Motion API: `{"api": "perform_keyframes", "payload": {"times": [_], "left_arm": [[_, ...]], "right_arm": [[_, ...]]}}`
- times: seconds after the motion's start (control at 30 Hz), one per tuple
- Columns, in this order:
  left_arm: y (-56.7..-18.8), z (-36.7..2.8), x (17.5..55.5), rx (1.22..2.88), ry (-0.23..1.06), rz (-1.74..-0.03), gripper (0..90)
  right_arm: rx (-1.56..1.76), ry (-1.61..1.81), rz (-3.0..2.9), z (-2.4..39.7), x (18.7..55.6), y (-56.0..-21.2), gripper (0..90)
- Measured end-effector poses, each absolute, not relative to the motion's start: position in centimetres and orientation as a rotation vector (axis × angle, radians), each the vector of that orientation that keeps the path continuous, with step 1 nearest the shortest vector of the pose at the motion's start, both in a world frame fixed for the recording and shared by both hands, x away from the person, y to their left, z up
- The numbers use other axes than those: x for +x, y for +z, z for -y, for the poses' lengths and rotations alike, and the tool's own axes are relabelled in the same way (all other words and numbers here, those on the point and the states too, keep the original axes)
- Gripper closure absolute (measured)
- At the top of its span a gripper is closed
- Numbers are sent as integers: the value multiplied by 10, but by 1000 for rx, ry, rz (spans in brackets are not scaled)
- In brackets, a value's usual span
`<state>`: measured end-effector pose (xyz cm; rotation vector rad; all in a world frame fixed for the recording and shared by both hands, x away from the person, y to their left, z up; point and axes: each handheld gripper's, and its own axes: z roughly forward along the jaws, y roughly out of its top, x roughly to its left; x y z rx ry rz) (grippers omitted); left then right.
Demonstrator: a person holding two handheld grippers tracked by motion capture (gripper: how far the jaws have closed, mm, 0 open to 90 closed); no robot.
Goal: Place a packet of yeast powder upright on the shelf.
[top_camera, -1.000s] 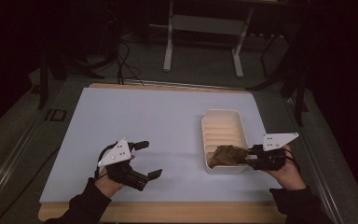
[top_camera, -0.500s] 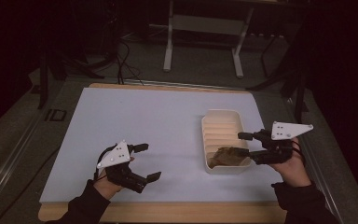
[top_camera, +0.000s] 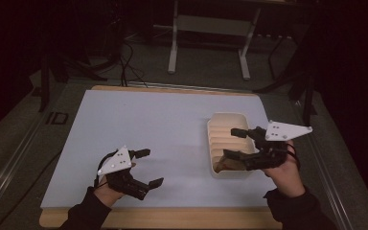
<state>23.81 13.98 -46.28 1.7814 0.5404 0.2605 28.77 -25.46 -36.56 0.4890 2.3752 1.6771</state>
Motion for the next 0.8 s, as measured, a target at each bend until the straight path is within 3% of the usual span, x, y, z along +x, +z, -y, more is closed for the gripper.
{"api": "perform_keyframes", "payload": {"times": [0.13,0.8], "left_arm": [[-463,-142,237,1777,262,-542,6],[-469,-148,236,1776,280,-556,5]], "right_arm": [[505,1714,-2372,242,283,-367,139],[486,1716,-2368,196,259,-414,141]]}}
